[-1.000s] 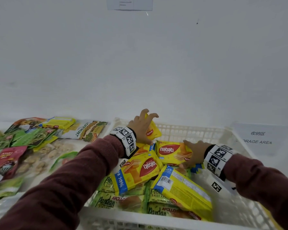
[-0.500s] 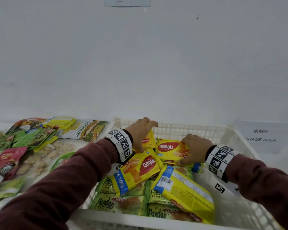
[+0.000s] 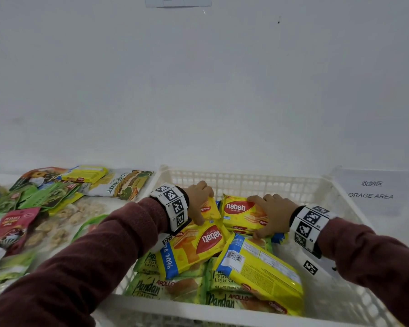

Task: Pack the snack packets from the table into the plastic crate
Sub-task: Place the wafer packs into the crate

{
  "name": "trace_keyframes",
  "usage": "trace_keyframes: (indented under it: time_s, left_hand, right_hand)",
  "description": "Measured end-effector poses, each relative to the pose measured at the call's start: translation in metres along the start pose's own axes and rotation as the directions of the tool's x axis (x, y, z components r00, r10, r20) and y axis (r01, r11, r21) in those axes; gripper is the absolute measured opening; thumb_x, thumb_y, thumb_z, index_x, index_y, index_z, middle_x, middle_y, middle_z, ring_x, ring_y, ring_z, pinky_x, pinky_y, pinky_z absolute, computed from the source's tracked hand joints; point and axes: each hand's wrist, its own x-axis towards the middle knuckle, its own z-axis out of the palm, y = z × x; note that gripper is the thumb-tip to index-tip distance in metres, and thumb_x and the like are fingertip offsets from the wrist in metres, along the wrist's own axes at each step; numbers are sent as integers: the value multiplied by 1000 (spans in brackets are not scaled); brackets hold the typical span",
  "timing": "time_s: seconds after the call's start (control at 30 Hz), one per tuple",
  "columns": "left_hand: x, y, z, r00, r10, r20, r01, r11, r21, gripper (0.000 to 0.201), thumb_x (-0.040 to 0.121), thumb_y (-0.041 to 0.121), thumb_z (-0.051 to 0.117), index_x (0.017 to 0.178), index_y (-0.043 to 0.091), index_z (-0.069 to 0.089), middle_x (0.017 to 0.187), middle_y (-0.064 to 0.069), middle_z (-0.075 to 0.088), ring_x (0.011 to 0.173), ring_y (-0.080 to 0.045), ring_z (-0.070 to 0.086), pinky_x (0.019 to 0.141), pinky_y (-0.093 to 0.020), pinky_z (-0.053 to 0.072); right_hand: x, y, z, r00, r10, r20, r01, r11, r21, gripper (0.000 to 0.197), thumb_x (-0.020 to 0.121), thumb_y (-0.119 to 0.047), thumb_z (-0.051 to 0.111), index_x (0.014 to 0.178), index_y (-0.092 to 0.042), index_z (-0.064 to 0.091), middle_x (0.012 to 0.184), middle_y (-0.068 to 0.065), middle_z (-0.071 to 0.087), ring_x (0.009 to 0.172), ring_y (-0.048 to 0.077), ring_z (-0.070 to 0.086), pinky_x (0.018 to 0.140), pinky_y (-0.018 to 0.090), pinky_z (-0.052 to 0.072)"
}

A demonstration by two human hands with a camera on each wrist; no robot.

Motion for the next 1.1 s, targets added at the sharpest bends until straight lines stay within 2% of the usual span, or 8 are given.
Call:
trace_keyframes:
  time_s: [0.13, 0.3, 0.47, 0.6, 0.73, 0.87, 1.0, 1.1]
  left_hand:
    - [-2, 1, 0, 994, 17, 109, -12, 999, -48, 77, 79, 25, 72, 140, 17, 26, 142, -4, 22, 122, -26, 43, 83, -32, 43]
    - [-3, 4, -6, 984, 35, 176, -26, 998, -53, 77, 76, 19, 74, 139, 19, 30, 141, -4, 22, 124, -27, 41, 86, -37, 45]
    - [-4, 8, -11, 985, 41, 165, -37, 999, -28, 76, 72, 14, 76, 136, 18, 35, 139, -3, 22, 114, -28, 48, 78, -34, 48]
    - [-3, 15, -12, 987, 108, 115, -110, 994, 8, 72, 69, 9, 77, 133, 21, 44, 136, -5, 26, 111, -27, 46, 83, -36, 48]
    - [-2, 14, -13, 982, 177, 58, -174, 983, -49, 71, 67, 8, 77, 130, 23, 47, 135, -4, 26, 103, -21, 43, 80, -32, 45]
    - [-1, 17, -17, 967, 247, -64, -252, 964, -89, 84, 66, 8, 79, 137, 21, 36, 139, -5, 23, 121, -24, 37, 96, -35, 43]
    - [7, 14, -12, 972, 235, -15, -236, 970, -67, 101, 63, 4, 81, 143, 23, 21, 144, -5, 13, 123, -26, 38, 89, -35, 49]
    - [14, 7, -3, 988, 154, 8, -155, 988, 20, 110, 63, 8, 83, 146, 24, 12, 148, -5, 8, 123, -30, 43, 91, -43, 50]
  right_hand:
    - [1, 2, 1, 1000, -1, -14, 1, 1000, -2, 97, 70, -64, 64, 145, -29, 12, 138, 7, 39, 127, 27, 37, 104, 41, 34]
    - [1, 4, -1, 1000, 1, -19, -1, 1000, 2, 95, 69, -62, 66, 143, -30, 15, 135, 7, 42, 123, 27, 41, 103, 41, 35]
    - [2, 5, -1, 1000, 8, -15, -8, 1000, 20, 96, 69, -57, 68, 144, -30, 13, 134, 7, 43, 122, 27, 43, 102, 40, 36]
    - [2, 7, -1, 1000, 13, -14, -13, 1000, 15, 98, 69, -57, 68, 144, -31, 11, 135, 6, 43, 123, 27, 43, 102, 41, 37]
    - [4, 8, 0, 1000, 14, -15, -14, 1000, 12, 98, 69, -58, 68, 144, -31, 12, 136, 5, 42, 124, 26, 42, 102, 41, 37]
    - [4, 8, 1, 1000, 12, -19, -12, 1000, 10, 98, 68, -59, 68, 144, -32, 13, 136, 5, 42, 124, 26, 43, 101, 41, 37]
    - [4, 9, 0, 1000, 11, -16, -11, 1000, 28, 98, 68, -60, 68, 144, -32, 13, 136, 4, 42, 124, 25, 42, 102, 41, 37]
    - [4, 9, 0, 1000, 9, -10, -9, 999, 34, 98, 68, -59, 68, 144, -32, 13, 136, 4, 42, 124, 25, 42, 101, 41, 37]
